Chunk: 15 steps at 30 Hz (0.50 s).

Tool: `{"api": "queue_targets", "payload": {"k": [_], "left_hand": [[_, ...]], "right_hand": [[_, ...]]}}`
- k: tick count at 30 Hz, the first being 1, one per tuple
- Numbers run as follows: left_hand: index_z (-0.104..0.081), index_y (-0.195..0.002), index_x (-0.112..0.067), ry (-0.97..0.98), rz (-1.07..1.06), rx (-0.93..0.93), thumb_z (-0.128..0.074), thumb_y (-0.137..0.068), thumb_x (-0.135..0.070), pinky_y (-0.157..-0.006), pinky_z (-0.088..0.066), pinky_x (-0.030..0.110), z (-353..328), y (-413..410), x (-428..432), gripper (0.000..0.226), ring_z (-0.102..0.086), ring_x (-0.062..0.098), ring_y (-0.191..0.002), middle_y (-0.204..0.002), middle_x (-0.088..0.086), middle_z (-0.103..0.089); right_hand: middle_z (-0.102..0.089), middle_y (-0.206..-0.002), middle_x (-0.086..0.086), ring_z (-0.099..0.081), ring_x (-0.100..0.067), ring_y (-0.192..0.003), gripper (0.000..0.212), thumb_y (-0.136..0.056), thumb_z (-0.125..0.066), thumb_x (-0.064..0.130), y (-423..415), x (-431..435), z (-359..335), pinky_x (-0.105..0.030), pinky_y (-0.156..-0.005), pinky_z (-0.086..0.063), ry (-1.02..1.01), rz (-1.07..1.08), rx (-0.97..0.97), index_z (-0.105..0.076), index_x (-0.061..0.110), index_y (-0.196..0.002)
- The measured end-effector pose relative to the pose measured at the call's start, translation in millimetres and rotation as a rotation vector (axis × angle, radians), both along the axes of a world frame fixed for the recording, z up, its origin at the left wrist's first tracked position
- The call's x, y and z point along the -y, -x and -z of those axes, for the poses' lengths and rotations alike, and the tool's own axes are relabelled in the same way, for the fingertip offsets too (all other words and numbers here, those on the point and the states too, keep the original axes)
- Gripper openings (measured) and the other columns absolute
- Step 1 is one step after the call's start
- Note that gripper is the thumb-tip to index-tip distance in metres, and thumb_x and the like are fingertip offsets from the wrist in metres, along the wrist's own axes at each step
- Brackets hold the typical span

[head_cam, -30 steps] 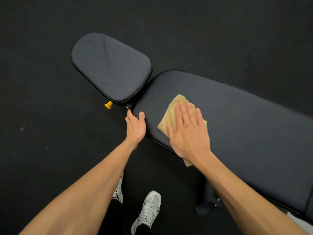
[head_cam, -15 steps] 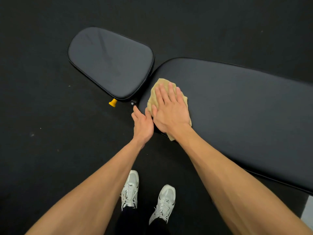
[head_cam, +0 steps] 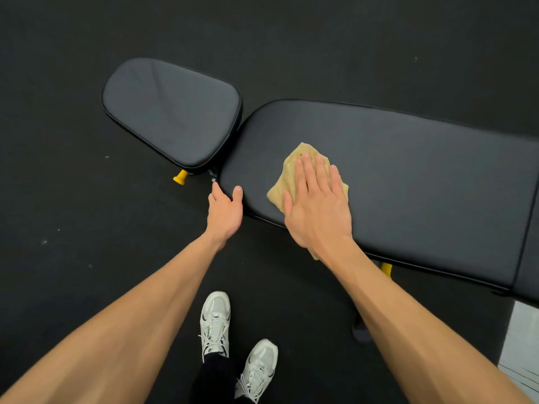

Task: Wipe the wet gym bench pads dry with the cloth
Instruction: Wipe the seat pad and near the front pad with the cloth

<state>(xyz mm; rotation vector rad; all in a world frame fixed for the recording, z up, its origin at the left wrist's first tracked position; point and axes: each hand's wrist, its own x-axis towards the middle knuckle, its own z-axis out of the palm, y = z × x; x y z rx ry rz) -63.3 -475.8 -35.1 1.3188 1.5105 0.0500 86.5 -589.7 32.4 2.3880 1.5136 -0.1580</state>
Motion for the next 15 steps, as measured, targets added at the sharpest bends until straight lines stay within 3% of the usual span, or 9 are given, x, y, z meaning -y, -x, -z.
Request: {"api": "queue_targets", "payload": {"k": [7,11,15], "left_hand": [[-0.01,-0.175,-0.017,-0.027,0.031,0.016,-0.04,-0.116,-0.038,-0.132,-0.019,0.041,-11.5,21.1,13.7,0.069,-0.02,0.024,-0.167,-0.182,0.001,-0.016],[-0.019,-0.174,-0.023,-0.022,0.064,0.028,-0.041,-0.115,-0.034,-0.132,-0.027,0.041,-4.6,37.0,11.9,0.064,-0.035,0.021,-0.161,-0.177,-0.001,-0.031],[-0.025,-0.173,-0.027,-0.019,0.067,0.052,-0.043,-0.114,-0.032,-0.127,-0.033,0.038,4.1,46.7,5.7,0.061,-0.048,0.02,-0.151,-0.162,0.0,-0.054]], "right_hand": [[-0.005,-0.182,-0.024,-0.005,-0.042,-0.17,0.084,-0.114,-0.006,0.057,-6.3,53.0,-25.3,-0.057,-0.137,-0.008,0.008,-0.1,0.057,-0.001,-0.003,-0.173],[-0.001,-0.181,-0.029,-0.003,-0.047,-0.169,0.093,-0.112,0.003,0.064,-10.9,53.5,-19.0,-0.059,-0.136,-0.01,0.086,-0.297,0.079,0.005,-0.008,-0.171],[-0.005,-0.179,-0.034,-0.011,-0.05,-0.167,0.092,-0.114,-0.009,0.061,-10.2,44.7,-3.8,-0.059,-0.136,-0.014,0.104,-0.409,0.12,0.003,-0.012,-0.169]]}}
